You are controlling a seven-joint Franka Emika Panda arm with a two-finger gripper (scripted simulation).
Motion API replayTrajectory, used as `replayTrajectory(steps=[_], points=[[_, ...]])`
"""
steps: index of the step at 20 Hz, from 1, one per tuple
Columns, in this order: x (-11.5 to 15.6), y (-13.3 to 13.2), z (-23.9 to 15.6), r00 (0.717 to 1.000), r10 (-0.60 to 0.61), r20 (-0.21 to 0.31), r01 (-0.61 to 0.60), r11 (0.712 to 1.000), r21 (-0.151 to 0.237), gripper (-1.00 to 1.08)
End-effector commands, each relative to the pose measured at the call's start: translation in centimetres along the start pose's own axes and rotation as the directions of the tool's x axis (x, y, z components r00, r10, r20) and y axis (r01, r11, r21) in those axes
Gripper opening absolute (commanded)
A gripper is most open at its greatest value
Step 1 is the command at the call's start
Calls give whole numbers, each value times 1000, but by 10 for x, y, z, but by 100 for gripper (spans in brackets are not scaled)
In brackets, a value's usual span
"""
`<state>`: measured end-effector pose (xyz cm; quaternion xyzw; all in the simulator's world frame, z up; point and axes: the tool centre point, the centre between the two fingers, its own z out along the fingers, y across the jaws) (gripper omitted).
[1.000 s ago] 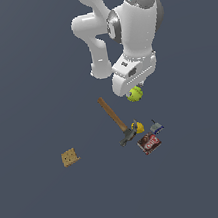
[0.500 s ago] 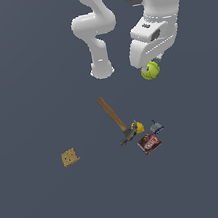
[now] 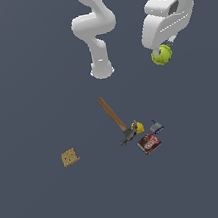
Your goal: Pick up a designated object from a clutter of objects.
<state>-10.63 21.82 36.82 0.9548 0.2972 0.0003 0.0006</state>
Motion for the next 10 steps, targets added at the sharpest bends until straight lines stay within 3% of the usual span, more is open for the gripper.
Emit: replayTrajectory(steps=[1, 10], points=[[2, -4, -6, 1000, 1, 0, -1, 1000, 1, -100], [5, -5, -11, 1000, 0, 1, 0, 1000, 1, -100]])
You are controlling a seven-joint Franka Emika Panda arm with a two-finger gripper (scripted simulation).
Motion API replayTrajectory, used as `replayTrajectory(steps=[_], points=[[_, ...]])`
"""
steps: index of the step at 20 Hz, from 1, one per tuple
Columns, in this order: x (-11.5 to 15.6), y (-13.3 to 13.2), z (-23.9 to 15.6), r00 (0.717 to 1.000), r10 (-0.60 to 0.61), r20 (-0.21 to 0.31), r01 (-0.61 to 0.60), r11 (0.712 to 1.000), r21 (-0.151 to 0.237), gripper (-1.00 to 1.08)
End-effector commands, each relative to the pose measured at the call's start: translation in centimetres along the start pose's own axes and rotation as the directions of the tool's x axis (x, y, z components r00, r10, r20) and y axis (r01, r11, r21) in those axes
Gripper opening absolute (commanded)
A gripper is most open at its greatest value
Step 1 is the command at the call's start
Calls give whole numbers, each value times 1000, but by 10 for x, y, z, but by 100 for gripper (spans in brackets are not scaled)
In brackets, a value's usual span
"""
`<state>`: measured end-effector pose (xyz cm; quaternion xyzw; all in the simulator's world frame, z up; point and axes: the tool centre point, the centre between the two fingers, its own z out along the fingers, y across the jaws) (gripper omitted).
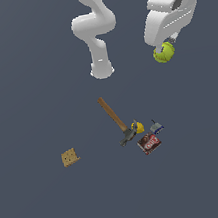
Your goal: Pick up a designated object from a clutter of objects.
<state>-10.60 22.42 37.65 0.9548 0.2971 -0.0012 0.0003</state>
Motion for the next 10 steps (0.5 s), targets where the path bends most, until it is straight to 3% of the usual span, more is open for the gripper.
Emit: replayTrajectory(steps=[1, 10], points=[[3, 0, -4, 1000, 0, -2, 0, 1000, 0, -100], [12, 1, -16, 1000, 0, -2, -1, 1000, -1, -100]])
